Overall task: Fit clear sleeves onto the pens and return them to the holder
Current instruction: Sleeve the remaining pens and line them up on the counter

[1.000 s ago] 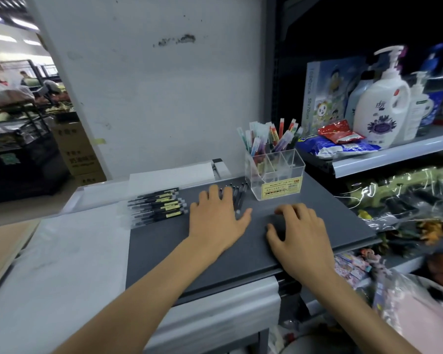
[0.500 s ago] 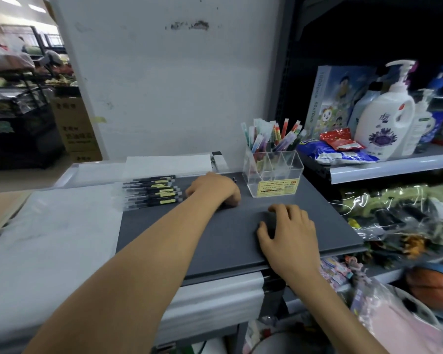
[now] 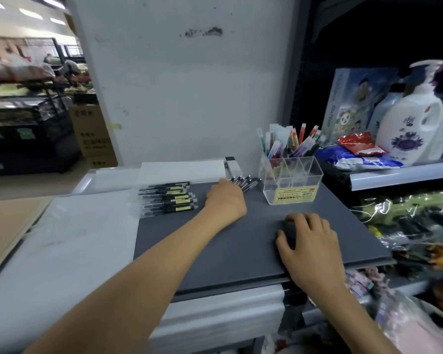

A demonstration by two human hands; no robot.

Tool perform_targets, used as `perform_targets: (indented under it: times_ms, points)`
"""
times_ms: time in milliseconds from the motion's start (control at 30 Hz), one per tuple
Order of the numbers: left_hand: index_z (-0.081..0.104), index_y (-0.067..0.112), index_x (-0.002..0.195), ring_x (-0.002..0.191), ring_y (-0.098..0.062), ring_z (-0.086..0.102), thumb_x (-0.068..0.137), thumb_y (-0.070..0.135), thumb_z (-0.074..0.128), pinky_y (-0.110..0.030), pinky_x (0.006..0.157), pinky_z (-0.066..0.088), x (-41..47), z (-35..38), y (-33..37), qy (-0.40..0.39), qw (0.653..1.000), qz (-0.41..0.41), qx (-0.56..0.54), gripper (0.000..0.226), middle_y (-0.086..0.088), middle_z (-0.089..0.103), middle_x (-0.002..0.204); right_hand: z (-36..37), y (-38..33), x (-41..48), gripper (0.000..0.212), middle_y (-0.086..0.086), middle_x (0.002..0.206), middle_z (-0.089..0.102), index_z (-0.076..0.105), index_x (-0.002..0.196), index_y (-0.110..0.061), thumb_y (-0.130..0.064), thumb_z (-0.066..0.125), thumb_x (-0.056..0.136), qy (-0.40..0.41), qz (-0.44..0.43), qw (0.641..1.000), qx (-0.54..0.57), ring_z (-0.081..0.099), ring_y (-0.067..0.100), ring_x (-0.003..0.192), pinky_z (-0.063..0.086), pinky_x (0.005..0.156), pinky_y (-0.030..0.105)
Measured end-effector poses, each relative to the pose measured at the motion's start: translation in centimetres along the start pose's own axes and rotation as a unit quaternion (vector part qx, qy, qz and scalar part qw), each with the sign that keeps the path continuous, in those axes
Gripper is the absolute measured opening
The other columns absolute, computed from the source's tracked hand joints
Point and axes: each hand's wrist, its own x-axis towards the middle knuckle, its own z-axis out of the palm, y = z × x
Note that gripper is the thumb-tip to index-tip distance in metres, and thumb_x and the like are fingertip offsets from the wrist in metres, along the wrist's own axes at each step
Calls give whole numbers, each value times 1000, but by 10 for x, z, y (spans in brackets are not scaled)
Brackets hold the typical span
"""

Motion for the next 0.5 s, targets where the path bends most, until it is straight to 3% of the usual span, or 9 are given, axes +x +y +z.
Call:
perform_targets:
  times_ms: [133,233,333,367,433,500]
  points:
    - [36,-2,126,102,-40,70,104,12,47,-43,75,53,-15,-18,-30,24,987,62,-146,28,-25,68,112,-3,-3,2,26,4,110,63,66,112,-21,-33,73,89,-11,0,1000,7,58,32,101,47,84,45]
    - [36,11,106,63,-21,68,108,20,44,-33,48,54,-31,-27,-59,58,961,82,-258,12,-17,66,87,-5,-13,6,26,5,111,66,69,113,-18,-26,75,90,-24,2,999,37,61,34,101,48,83,45]
    - [37,11,107,74,-33,70,108,23,48,-43,60,58,-42,-33,-89,129,947,106,-275,16,-17,64,88,-6,-42,9,19,-3,111,68,71,111,-21,-21,72,92,-31,-15,989,143,61,23,104,51,88,43]
    - [39,12,108,70,-25,71,108,23,49,-43,60,59,-46,-36,-98,138,935,112,-306,15,-13,63,84,-6,-57,10,15,-8,108,68,70,107,-24,-20,71,93,-37,-15,979,198,62,15,104,52,89,38]
    - [42,18,105,56,-11,63,108,24,51,-32,54,53,-52,-44,-119,163,917,126,-342,11,-2,58,75,-6,-97,15,11,-14,98,70,70,100,-31,-22,71,94,-64,3,942,328,64,4,95,51,84,24]
    - [44,26,102,55,-13,58,107,26,53,-32,55,48,-58,-52,-145,191,905,121,-361,11,1,58,72,-4,-145,20,3,-11,90,70,70,96,-34,-33,72,93,-114,17,888,445,66,4,85,50,74,15]
